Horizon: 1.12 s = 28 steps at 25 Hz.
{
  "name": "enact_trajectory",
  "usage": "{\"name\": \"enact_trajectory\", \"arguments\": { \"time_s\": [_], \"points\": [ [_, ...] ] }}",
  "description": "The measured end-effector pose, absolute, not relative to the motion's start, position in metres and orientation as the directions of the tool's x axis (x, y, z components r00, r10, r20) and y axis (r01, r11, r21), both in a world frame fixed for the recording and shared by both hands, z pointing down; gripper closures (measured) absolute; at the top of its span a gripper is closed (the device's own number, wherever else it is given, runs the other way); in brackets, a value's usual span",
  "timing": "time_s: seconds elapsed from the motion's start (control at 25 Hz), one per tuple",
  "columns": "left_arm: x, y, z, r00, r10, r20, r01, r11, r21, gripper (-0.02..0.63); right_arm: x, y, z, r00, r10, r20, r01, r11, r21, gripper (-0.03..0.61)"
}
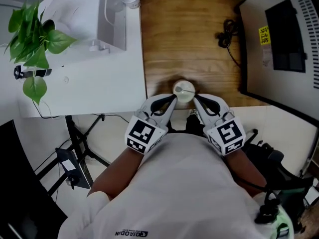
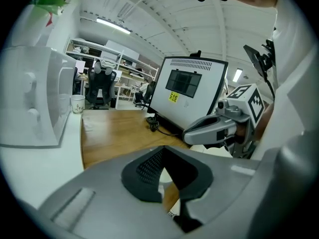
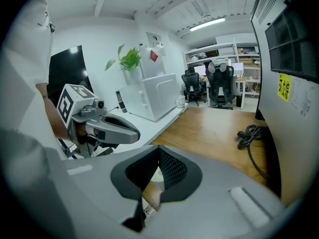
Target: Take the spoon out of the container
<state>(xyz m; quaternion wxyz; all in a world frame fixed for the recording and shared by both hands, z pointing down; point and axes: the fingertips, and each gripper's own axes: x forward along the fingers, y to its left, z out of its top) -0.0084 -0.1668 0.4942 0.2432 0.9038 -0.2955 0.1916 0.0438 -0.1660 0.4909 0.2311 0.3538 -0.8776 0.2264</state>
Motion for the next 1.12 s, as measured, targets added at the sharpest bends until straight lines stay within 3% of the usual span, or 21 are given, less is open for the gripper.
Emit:
{"name": "enact_trajectory", "arguments": {
  "time_s": [0.36, 0.76, 1.12],
  "points": [
    [-0.008, -0.170, 0.509, 0.748, -0.422, 0.512, -0.629, -0.696, 0.345, 0.609, 0.054, -0.183, 0.502, -0.599, -0.551, 0.581, -0.759, 0.621, -0.194, 0.548],
    [-0.006, -0.176, 0.512, 0.751, -0.409, 0.519, -0.625, -0.694, 0.357, 0.609, 0.061, -0.190, 0.523, -0.560, -0.541, 0.628, -0.798, 0.556, -0.233, 0.474],
    [-0.009, -0.176, 0.515, 0.749, -0.404, 0.526, -0.628, -0.687, 0.366, 0.609, 0.062, -0.187, 0.540, -0.550, -0.503, 0.667, -0.811, 0.512, -0.282, 0.462]
  ]
}}
